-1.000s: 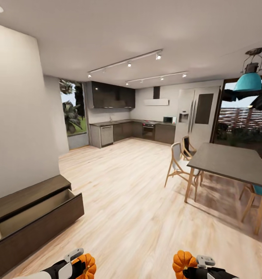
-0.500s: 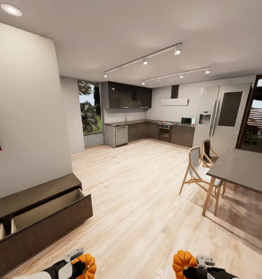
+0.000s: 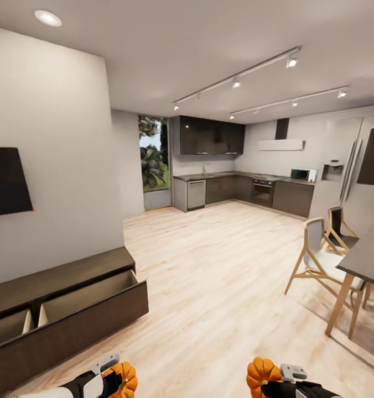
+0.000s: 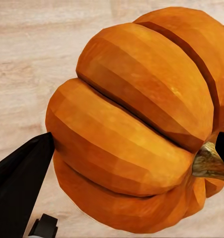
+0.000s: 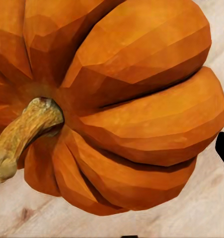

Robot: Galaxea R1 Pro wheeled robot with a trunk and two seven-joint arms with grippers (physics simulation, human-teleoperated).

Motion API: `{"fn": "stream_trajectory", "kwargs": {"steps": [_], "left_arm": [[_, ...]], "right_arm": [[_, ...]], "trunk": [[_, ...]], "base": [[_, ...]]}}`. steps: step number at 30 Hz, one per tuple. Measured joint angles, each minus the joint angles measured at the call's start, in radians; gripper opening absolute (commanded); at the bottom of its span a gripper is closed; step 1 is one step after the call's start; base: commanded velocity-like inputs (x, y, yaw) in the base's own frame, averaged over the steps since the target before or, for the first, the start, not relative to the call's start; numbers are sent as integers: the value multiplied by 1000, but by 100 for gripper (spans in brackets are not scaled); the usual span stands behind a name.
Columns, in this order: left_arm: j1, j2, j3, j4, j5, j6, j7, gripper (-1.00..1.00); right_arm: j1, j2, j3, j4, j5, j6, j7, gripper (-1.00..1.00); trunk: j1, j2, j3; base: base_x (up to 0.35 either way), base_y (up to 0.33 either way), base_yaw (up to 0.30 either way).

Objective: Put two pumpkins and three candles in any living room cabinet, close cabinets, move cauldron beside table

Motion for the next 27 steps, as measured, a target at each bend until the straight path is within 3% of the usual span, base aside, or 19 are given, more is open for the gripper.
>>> {"fn": "stream_trajectory", "kwargs": {"steps": [27], "left_arm": [[0, -1, 0, 0, 0, 0, 0, -100]], "right_arm": [[0, 0, 1, 0, 0, 0, 0, -100]], "trunk": [[0, 0, 0]], "base": [[309, -104, 286]]}}
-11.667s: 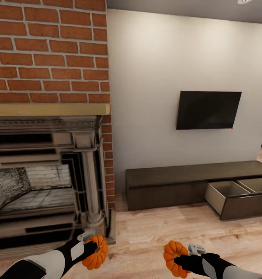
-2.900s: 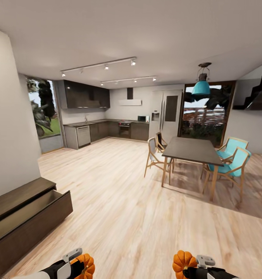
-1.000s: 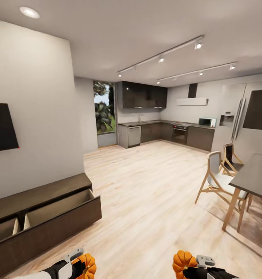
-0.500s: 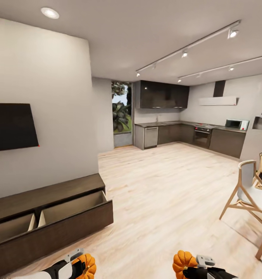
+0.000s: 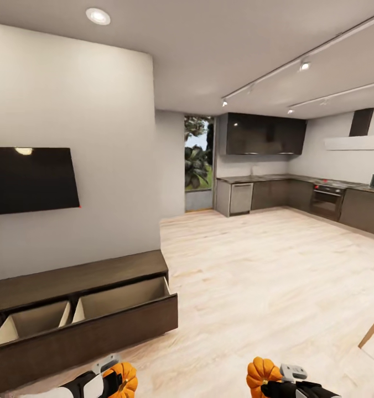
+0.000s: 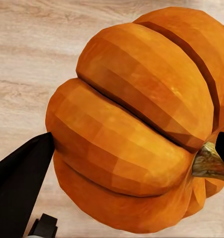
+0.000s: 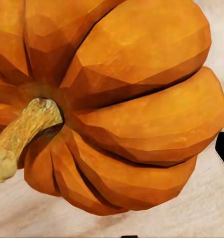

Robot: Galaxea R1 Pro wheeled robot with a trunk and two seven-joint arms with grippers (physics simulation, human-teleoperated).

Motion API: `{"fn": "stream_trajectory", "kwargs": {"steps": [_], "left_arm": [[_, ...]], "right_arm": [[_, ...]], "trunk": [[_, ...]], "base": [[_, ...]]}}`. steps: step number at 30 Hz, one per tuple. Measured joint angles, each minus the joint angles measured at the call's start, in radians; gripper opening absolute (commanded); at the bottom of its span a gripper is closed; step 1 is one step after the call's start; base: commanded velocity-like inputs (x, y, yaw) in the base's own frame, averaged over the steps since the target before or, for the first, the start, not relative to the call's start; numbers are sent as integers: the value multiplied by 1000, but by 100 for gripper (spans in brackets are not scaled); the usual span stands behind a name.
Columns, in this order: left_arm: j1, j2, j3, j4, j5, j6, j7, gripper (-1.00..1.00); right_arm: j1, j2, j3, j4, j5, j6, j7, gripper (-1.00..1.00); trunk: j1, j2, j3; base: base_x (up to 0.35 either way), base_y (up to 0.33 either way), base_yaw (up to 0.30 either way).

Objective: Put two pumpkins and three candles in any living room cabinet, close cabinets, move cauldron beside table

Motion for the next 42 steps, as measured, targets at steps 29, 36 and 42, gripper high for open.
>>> {"fn": "stream_trajectory", "kwargs": {"steps": [29, 36, 42], "left_arm": [[0, -13, 0, 0, 0, 0, 0, -100], [0, -13, -1, 0, 0, 0, 0, -100], [0, -13, 0, 1, 0, -1, 0, -100]], "right_arm": [[0, -1, 0, 0, -3, -1, 0, -100], [0, -1, -1, -1, -3, -1, 0, -100], [0, -1, 0, -1, -3, -1, 0, -100]], "trunk": [[0, 0, 0], [0, 0, 0], [0, 1, 0]], "base": [[275, -99, 213], [29, 12, 287], [216, 167, 287]]}}
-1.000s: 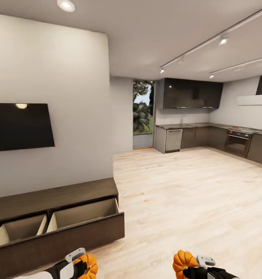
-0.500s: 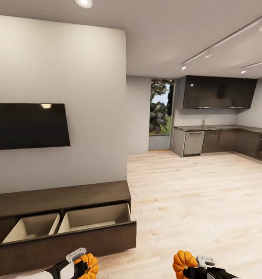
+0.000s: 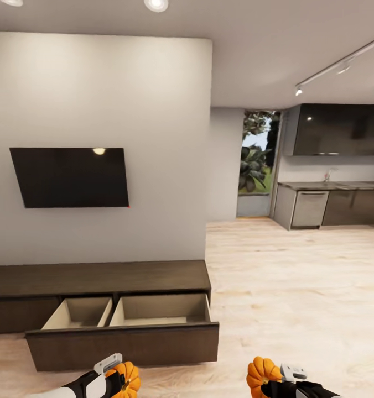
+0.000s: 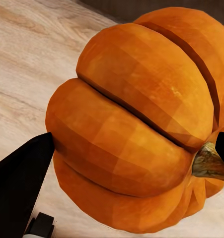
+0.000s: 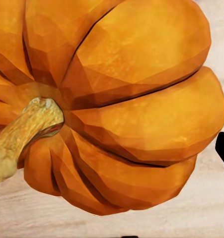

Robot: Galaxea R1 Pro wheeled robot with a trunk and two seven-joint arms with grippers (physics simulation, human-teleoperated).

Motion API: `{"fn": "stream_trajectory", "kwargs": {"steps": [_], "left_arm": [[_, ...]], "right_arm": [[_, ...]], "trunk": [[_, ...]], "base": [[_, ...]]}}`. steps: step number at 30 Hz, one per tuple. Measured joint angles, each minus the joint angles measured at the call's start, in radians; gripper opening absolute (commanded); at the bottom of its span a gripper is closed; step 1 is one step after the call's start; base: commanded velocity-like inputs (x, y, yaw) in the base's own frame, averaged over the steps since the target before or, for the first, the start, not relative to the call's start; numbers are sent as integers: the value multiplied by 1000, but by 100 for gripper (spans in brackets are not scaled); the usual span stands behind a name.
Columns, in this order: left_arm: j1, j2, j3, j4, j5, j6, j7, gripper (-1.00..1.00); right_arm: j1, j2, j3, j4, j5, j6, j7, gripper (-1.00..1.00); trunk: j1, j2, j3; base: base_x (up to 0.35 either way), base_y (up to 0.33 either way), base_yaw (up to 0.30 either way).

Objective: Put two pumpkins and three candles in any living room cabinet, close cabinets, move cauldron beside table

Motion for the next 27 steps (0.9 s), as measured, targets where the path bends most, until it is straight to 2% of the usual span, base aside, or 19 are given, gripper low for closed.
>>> {"fn": "stream_trajectory", "kwargs": {"steps": [8, 18, 27], "left_arm": [[0, 0, 0, 0, 0, 0, 0, -100], [0, 0, 1, -1, 0, 1, 0, -100], [0, 0, 0, -1, 0, 1, 0, -100]], "right_arm": [[0, 0, -1, 0, 0, 0, 0, -100], [0, 0, -2, 0, -1, 0, 0, -100], [0, 0, -2, 0, -1, 0, 0, -100]], "trunk": [[0, -1, 0], [1, -1, 0], [0, -1, 0]], "base": [[249, 188, 95], [75, 37, 4], [295, 116, 0]]}}
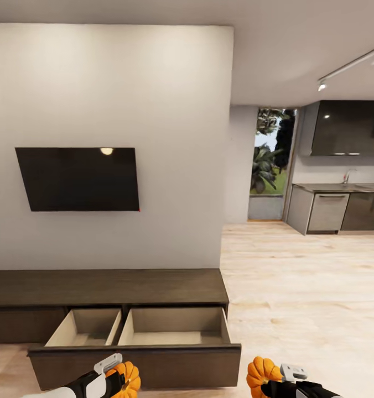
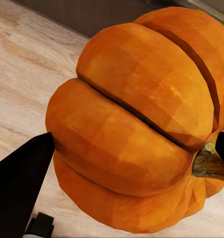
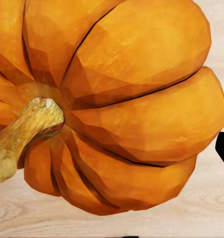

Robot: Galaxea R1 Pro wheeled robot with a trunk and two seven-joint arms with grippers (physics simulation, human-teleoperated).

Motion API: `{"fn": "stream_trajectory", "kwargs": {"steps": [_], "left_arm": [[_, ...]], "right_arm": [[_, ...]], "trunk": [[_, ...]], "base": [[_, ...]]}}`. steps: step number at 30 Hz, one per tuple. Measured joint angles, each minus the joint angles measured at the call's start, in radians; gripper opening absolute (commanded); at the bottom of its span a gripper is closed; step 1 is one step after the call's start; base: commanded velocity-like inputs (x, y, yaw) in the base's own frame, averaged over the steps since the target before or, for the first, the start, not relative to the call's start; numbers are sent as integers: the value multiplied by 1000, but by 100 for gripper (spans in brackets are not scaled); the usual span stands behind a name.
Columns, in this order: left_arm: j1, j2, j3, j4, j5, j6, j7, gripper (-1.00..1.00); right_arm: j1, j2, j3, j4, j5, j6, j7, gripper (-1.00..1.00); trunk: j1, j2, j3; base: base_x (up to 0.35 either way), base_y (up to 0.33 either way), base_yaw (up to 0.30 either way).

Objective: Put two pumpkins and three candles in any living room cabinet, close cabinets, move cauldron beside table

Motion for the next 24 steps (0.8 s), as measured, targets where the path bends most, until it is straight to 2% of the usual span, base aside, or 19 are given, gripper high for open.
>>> {"fn": "stream_trajectory", "kwargs": {"steps": [5, 17, 24], "left_arm": [[0, 0, 0, 0, 0, 0, 0, -100], [0, 0, 1, 0, 0, 0, 0, -100], [0, 0, 1, 0, 0, 0, 0, -100]], "right_arm": [[0, 0, 0, 0, 0, 0, 0, -100], [0, 1, 1, 0, 3, 0, -29, -100], [0, 2, 1, 0, 3, 0, -32, -100]], "trunk": [[0, 0, 0], [1, 0, 0], [0, 0, 0]], "base": [[308, 96, 0], [37, 5, 0], [210, 0, 59]]}}
